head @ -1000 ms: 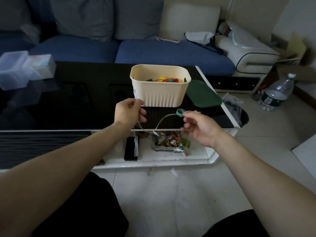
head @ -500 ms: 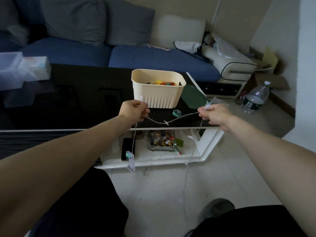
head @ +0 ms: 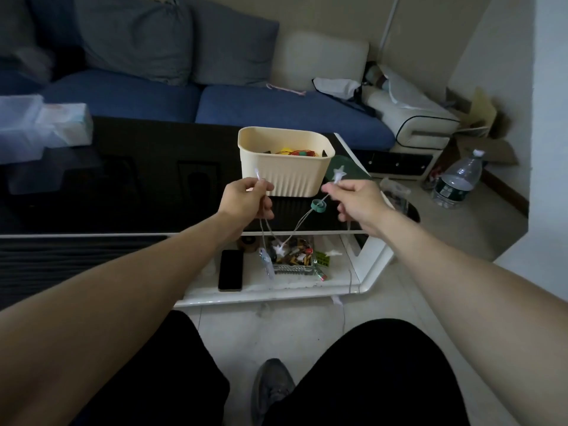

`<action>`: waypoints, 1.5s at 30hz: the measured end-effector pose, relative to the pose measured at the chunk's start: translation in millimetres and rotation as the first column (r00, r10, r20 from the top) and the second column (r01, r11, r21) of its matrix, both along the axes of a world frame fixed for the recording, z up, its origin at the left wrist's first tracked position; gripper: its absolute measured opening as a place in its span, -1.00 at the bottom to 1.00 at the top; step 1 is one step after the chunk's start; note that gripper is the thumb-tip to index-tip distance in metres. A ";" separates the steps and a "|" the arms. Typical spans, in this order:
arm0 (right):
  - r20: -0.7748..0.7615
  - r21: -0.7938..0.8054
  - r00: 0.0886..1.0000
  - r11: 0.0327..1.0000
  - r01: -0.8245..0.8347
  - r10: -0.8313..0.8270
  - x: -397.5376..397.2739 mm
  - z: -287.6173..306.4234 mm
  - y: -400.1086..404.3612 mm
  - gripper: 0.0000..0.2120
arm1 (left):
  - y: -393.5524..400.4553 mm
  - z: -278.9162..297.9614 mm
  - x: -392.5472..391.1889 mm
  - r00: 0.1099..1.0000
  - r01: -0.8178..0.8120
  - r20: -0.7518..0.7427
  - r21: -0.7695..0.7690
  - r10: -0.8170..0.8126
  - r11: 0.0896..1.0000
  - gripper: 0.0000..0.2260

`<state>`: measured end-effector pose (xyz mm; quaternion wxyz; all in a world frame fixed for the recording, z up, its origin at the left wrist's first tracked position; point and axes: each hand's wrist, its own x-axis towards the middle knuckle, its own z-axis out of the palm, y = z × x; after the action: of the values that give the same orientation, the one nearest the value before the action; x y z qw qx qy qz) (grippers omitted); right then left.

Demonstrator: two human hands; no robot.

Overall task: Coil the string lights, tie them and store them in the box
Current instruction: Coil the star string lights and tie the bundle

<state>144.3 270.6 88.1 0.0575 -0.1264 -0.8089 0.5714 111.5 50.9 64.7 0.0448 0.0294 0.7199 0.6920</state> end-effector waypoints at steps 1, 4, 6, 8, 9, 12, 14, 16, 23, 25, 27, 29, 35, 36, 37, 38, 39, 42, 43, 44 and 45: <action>0.006 -0.037 0.998 0.998 -0.056 0.056 -0.7 -0.8 -8.8 -0.80 | 0.2 0.4 -1.4 1.000 0.004 -0.012 -0.032 -0.005 0.999 -0.78; 0.011 -0.134 0.985 0.976 -0.170 0.173 -4.3 -0.6 -33.1 -0.88 | 1.2 3.2 -7.9 0.996 -0.048 -0.076 -0.180 0.035 0.983 -0.75; 0.000 -0.137 0.982 0.973 -0.186 0.188 -8.7 1.0 -43.7 -0.87 | 4.2 6.8 -12.4 0.996 -0.066 -0.063 -0.150 0.058 0.987 -0.76; -0.034 -0.157 0.985 0.973 -0.171 0.168 -13.7 1.8 -49.8 -0.84 | 9.1 11.3 -15.7 0.998 -0.056 0.022 -0.038 0.057 0.998 -0.80; -0.051 -0.167 0.986 0.972 -0.166 0.160 -15.2 1.8 -51.9 -0.83 | 11.4 12.0 -16.5 0.997 -0.045 0.068 0.028 0.043 0.999 -0.82; -0.093 -0.166 0.985 0.973 -0.159 0.145 -18.6 -1.1 -52.9 -0.84 | 17.2 8.2 -15.5 0.998 -0.001 0.070 0.102 -0.006 0.995 -0.84; -0.124 -0.155 0.982 0.975 -0.158 0.140 -19.3 -7.1 -48.2 -0.87 | 22.6 3.3 -17.3 0.999 0.020 0.025 0.101 -0.023 0.995 -0.83; -0.148 -0.162 0.979 0.973 -0.161 0.137 -17.7 -13.4 -43.8 -0.90 | 27.1 0.1 -17.4 0.999 0.039 0.006 0.132 -0.040 0.991 -0.82; -0.207 -0.131 0.977 0.989 -0.074 0.046 -17.8 -41.0 -25.5 -0.83 | 53.5 -9.0 -13.5 0.986 0.169 -0.034 0.118 -0.166 0.979 -0.81; -0.236 -0.095 0.971 0.994 -0.048 0.025 -16.3 -48.4 -23.3 -0.84 | 58.3 -11.7 -13.1 0.984 0.173 -0.041 0.057 -0.171 0.983 -0.82; -0.262 -0.030 0.964 0.998 -0.046 0.037 -13.4 -51.6 -19.1 -0.85 | 65.0 -13.8 -12.9 0.987 0.163 -0.014 0.052 -0.162 0.985 -0.82; -0.294 0.095 0.952 0.993 -0.063 0.089 -8.3 -50.0 -19.0 -0.80 | 69.8 -13.0 -13.7 0.988 0.150 -0.028 0.020 -0.149 0.989 -0.82; -0.348 0.281 0.930 0.960 -0.016 0.117 3.8 -54.1 -18.3 -0.63 | 83.1 -9.9 -9.2 0.990 0.138 -0.002 -0.009 -0.138 0.990 -0.79; -0.349 0.313 0.927 0.950 -0.020 0.135 5.1 -56.1 -16.9 -0.61 | 84.6 -9.4 -7.5 0.989 0.144 0.028 0.021 -0.144 0.989 -0.79; -0.345 0.345 0.925 0.938 -0.031 0.158 6.1 -58.8 -16.0 -0.58 | 86.2 -8.9 -6.1 0.987 0.147 0.060 0.054 -0.150 0.988 -0.78; -0.340 0.373 0.923 0.927 -0.042 0.178 7.1 -60.9 -15.4 -0.55 | 87.7 -8.7 -4.6 0.984 0.146 0.091 0.084 -0.154 0.986 -0.77; -0.336 0.393 0.921 0.918 -0.052 0.196 7.3 -62.2 -15.4 -0.53 | 88.6 -8.2 -3.4 0.981 0.138 0.120 0.112 -0.151 0.984 -0.77; -0.322 0.367 0.920 0.925 -0.098 0.225 6.9 -62.4 -14.3 -0.45 | 85.7 -4.1 -2.6 0.969 0.141 0.174 0.187 -0.174 0.972 -0.76; -0.311 0.350 0.920 0.929 -0.122 0.238 7.6 -60.4 -13.6 -0.41 | 83.7 -2.0 -3.2 0.964 0.159 0.178 0.203 -0.196 0.966 -0.75; -0.295 0.335 0.921 0.930 -0.148 0.253 7.9 -58.7 -12.8 -0.36 | 81.3 0.4 -4.3 0.961 0.170 0.181 0.211 -0.209 0.963 -0.74; -0.274 0.324 0.925 0.931 -0.168 0.262 8.3 -56.3 -12.3 -0.32 | 79.4 2.1 -5.0 0.961 0.168 0.183 0.213 -0.208 0.962 -0.73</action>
<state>152.5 258.4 31.8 0.1390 0.0661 -0.8745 0.4600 106.5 130.3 66.8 0.1810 0.0312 0.6339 0.7513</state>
